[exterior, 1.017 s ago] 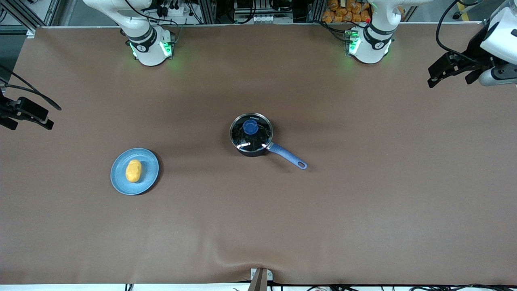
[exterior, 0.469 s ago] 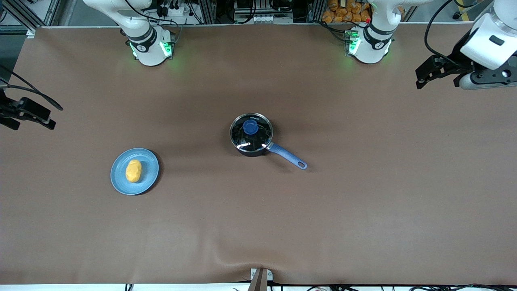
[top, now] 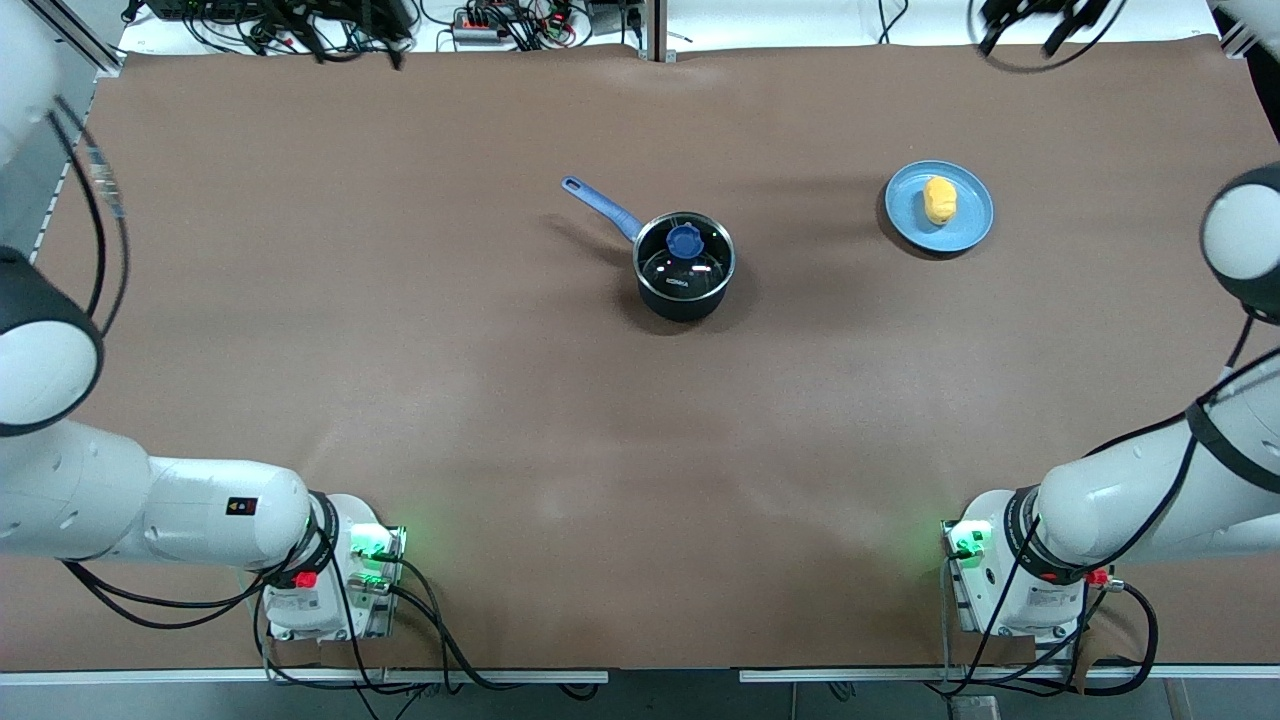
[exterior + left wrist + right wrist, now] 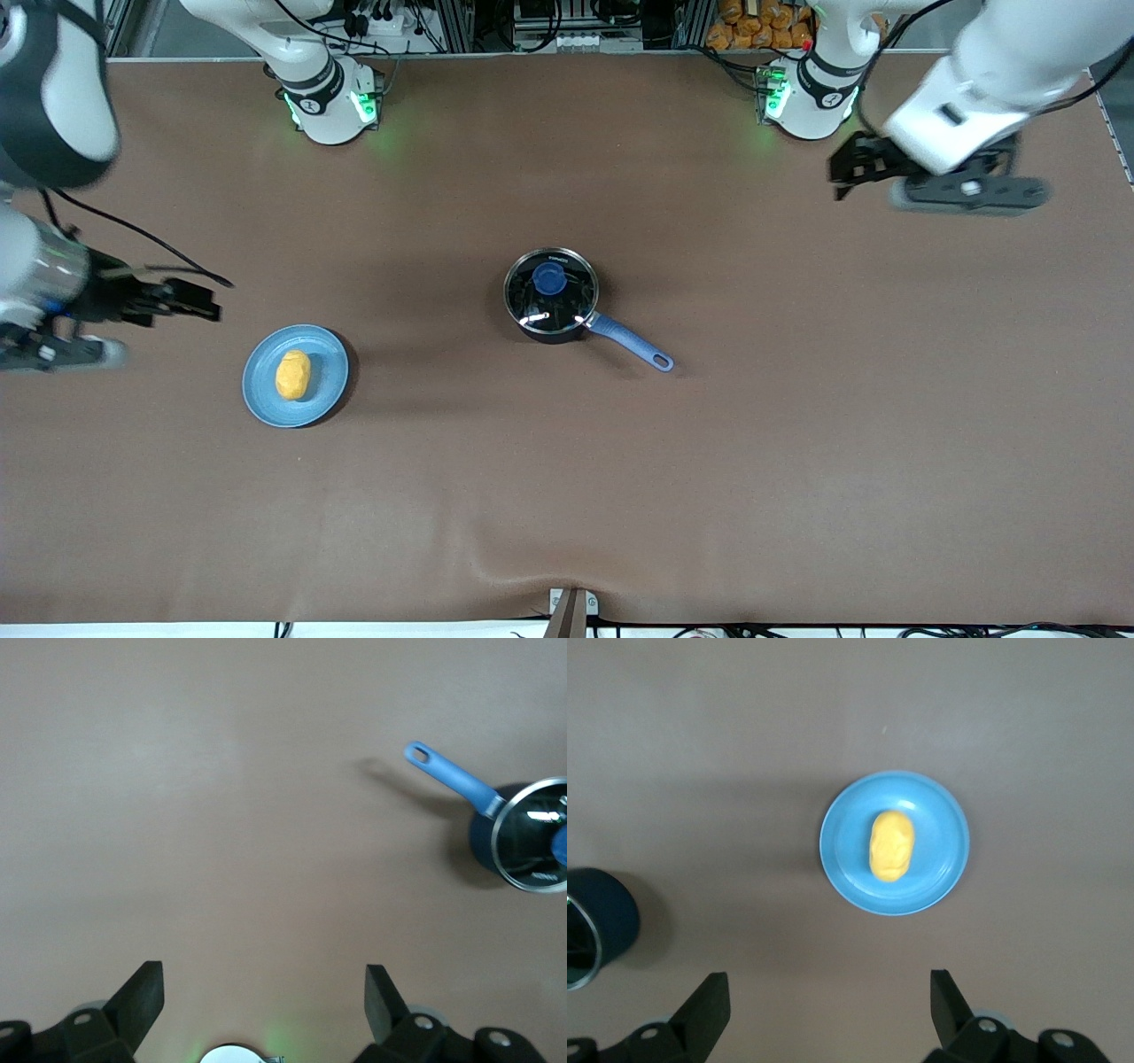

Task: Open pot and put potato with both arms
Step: 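Reach the left gripper to the lid knob while the right gripper reaches the potato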

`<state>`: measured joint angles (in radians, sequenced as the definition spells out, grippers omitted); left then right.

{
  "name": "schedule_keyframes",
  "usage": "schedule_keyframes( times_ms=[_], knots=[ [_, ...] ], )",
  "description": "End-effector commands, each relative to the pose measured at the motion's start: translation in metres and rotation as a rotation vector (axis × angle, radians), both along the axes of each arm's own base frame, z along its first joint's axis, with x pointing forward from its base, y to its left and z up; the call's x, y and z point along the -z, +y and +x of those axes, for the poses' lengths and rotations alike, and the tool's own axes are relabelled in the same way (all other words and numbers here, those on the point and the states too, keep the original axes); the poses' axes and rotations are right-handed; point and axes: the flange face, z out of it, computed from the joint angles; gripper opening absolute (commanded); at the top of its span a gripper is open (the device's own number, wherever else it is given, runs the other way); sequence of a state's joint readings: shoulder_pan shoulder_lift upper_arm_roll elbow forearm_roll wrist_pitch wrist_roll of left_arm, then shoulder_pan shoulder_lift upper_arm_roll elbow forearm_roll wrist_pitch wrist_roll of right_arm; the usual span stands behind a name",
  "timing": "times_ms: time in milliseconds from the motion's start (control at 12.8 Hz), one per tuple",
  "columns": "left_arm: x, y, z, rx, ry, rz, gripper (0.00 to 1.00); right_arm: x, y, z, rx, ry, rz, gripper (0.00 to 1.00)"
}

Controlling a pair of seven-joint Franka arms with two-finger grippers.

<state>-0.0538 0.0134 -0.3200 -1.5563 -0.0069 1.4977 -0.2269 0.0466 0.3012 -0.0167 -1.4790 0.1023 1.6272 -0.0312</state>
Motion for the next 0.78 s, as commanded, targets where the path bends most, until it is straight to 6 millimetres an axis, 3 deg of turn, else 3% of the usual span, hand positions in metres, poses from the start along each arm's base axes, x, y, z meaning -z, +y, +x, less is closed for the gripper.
schedule_keyframes(
  times_ms=[0,313,547,704],
  knots=[
    [0.023,-0.057,0.018,0.016,0.012,-0.037,1.0,0.086,0.007,0.023,0.002,0.059,0.007,1.0],
    [0.084,-0.174,0.002,-0.137,0.01,-0.055,1.0,0.182,0.016,0.03,-0.002,0.108,-0.005,1.0],
    [0.131,-0.254,-0.031,-0.2,-0.022,-0.023,1.0,0.246,0.008,0.019,0.005,0.107,-0.011,1.0],
    [0.17,-0.293,-0.046,-0.19,-0.066,-0.001,1.0,0.256,-0.002,0.015,-0.001,0.102,-0.008,1.0]
  ],
)
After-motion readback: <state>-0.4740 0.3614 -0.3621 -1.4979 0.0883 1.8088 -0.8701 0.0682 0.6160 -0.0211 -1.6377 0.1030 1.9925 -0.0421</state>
